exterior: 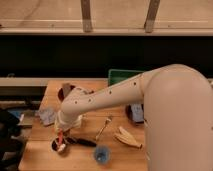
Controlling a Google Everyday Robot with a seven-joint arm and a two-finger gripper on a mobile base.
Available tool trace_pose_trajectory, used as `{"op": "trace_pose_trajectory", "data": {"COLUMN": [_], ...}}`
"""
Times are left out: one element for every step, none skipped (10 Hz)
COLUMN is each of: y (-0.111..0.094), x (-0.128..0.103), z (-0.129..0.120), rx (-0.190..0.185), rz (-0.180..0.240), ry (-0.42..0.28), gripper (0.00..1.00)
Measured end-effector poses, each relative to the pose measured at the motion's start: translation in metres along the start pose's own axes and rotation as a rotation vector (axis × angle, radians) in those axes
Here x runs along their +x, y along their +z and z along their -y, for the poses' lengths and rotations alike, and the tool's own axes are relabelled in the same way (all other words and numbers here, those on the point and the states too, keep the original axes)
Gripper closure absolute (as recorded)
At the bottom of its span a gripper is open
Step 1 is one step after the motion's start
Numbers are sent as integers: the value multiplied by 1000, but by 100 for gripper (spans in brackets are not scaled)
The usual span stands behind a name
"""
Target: Place pepper in metal cup
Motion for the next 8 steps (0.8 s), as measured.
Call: {"op": "trace_pose_trajectory", "data": {"y": [-1,0,1,2,2,2,-3,-9], "x": [1,2,3,4,5,4,0,-3], "z": [0,-1,-1,-2,-3,-4,-7,-9], "rx": [-2,-7,-11,-14,-17,-18,-15,-12], "rz": [3,6,6,7,9,15,32,45], "ry": [2,3,4,4,5,3,-6,-13], "gripper": [100,100,100,100,100,100,100,100]}}
